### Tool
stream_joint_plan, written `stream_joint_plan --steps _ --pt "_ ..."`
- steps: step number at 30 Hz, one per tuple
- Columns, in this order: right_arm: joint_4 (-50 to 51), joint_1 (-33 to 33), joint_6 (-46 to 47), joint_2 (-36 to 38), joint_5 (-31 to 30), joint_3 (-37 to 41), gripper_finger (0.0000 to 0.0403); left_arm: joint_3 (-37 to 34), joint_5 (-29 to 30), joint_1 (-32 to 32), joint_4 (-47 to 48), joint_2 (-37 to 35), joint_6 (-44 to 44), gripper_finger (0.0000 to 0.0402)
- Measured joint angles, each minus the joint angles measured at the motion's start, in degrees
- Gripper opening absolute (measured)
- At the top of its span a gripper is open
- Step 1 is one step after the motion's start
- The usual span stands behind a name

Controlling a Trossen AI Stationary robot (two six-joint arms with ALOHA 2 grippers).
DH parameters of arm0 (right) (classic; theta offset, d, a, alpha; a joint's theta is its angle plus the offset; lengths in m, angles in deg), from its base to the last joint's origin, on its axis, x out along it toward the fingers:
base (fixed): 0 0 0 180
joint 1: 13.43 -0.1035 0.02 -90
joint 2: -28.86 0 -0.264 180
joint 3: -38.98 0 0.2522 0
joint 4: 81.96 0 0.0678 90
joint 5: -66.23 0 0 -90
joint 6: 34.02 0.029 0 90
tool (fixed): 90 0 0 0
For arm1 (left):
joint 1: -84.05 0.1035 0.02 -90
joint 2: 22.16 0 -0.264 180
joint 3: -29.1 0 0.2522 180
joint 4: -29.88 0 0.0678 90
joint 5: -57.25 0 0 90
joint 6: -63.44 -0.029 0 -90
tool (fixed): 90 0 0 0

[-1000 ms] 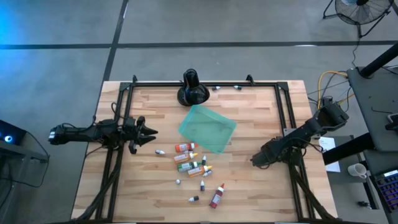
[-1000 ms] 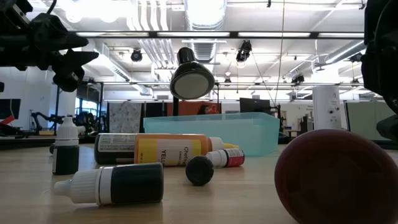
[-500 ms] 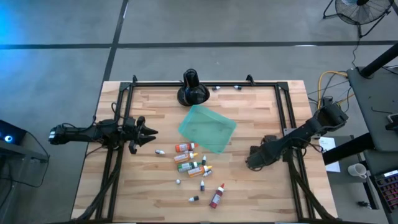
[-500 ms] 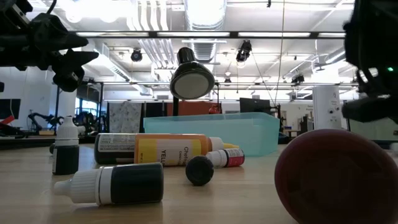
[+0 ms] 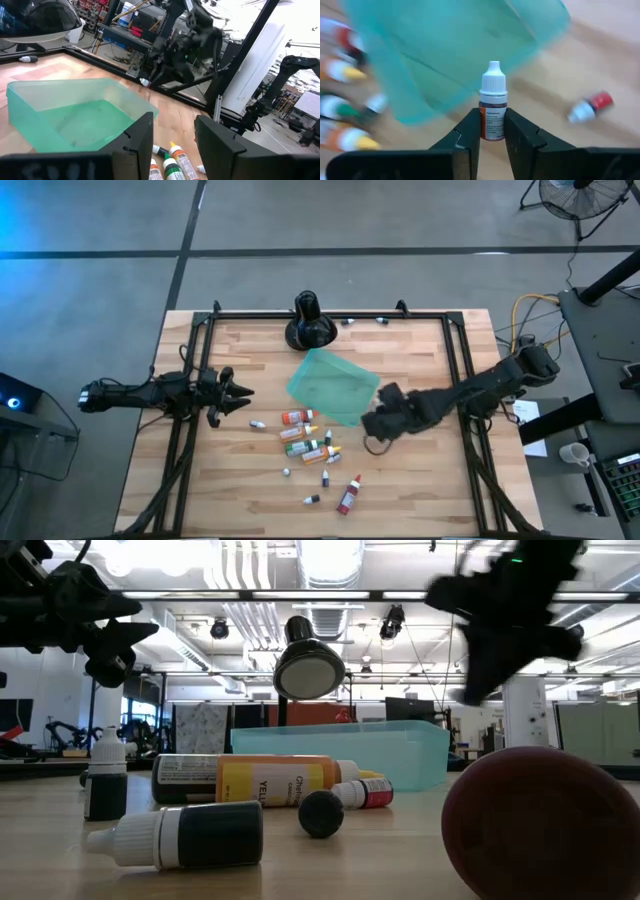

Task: Pick & Place food coloring
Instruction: Put the small orange food coloring bottle into the green bin

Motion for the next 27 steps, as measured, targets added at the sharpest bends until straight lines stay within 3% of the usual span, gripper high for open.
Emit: stream_joint_plan --steps 9,15,19,27 --pt "-5.23 11.35 -18.26 0.00 6.07 -4.88 0.0066 -0.02 0.00 0.04 0.00 0.00 0.02 0.0117" --pt "-5.63 17.09 -23.25 -1.74 17.08 -3.55 0.0066 -0.01 0.00 0.02 0.00 0.00 0.00 0.0117" --pt "-5.55 18.68 -24.65 -5.10 22.31 -2.67 0.0066 -0.02 0.00 0.02 0.00 0.02 0.00 0.0117" --pt "-5.91 18.36 -27.56 -11.63 24.44 -5.21 0.0066 0.00 0.00 0.02 -0.04 0.02 0.00 0.0117"
